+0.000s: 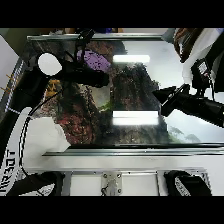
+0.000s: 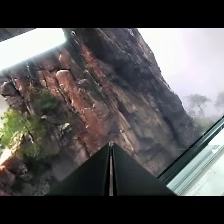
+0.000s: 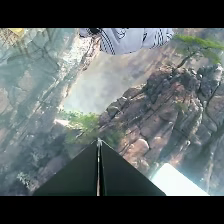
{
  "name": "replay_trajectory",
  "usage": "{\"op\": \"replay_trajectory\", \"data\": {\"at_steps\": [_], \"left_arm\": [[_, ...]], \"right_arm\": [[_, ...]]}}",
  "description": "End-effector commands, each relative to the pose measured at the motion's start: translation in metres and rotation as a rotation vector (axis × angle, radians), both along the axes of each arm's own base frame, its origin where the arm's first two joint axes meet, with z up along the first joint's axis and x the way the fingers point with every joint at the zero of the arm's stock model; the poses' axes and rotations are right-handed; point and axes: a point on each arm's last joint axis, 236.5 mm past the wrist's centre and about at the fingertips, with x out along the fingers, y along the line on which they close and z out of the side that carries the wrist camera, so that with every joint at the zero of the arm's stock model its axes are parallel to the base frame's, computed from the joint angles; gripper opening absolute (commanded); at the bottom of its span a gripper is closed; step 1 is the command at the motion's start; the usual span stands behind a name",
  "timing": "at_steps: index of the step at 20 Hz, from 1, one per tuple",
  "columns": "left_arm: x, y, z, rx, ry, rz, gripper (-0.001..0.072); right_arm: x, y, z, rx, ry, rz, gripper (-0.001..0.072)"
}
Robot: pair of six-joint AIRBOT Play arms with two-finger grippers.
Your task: Fold the clothes and pants, and hang the long-sleeved shirts on hangers.
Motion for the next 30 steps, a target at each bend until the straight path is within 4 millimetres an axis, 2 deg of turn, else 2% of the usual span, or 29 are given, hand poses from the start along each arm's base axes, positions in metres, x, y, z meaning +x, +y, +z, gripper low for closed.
{"op": "replay_trajectory", "data": {"at_steps": [1,9,10,11,12,13,15,17,18,19,22,24,27,30], "left_arm": [[0.001,0.000,0.000,0.000,-0.001,0.001,0.0024],[0.003,-0.001,0.002,-0.003,-0.014,0.003,0.0024],[0.005,0.004,0.001,0.006,-0.018,0.009,0.0049],[0.004,0.017,-0.003,0.047,-0.005,0.012,0.0442],[0.001,0.036,-0.012,0.112,0.036,0.025,0.0706],[-0.005,0.068,-0.029,0.215,0.107,0.062,0.0691],[-0.020,0.149,-0.068,0.485,0.256,0.219,0.0690],[-0.036,0.224,-0.098,0.743,0.311,0.347,0.0690],[-0.047,0.250,-0.113,0.834,0.330,0.370,0.0691],[-0.056,0.267,-0.128,0.887,0.352,0.378,0.0691],[-0.088,0.293,-0.183,0.934,0.455,0.365,0.0691],[-0.103,0.307,-0.210,0.943,0.508,0.369,0.0690],[-0.129,0.325,-0.238,0.949,0.593,0.396,0.0690],[-0.161,0.331,-0.259,0.975,0.679,0.370,0.0690]], "right_arm": [[0.000,0.000,0.000,0.000,0.001,0.001,0.0022],[0.000,0.000,0.000,0.000,0.001,0.001,0.0022],[0.000,0.000,0.000,0.000,0.001,0.001,0.0022],[0.000,0.000,0.000,0.000,0.001,0.001,0.0022],[0.000,0.000,0.000,0.000,0.001,0.001,0.0022],[0.000,0.000,0.000,0.000,0.001,0.001,0.0022],[0.000,0.000,0.000,0.000,0.001,0.001,0.0022],[0.000,0.000,0.000,0.000,0.001,0.001,0.0022],[0.000,0.000,0.000,0.000,0.001,0.001,0.0022],[0.000,0.000,0.000,0.000,0.001,0.001,0.0022],[0.000,0.000,0.000,0.000,0.001,0.001,0.0022],[0.000,0.000,-0.001,0.000,0.002,0.001,0.0022],[0.000,0.000,-0.001,0.000,0.002,0.001,0.0022],[0.000,0.000,-0.001,0.000,0.003,0.001,0.0022]]}}
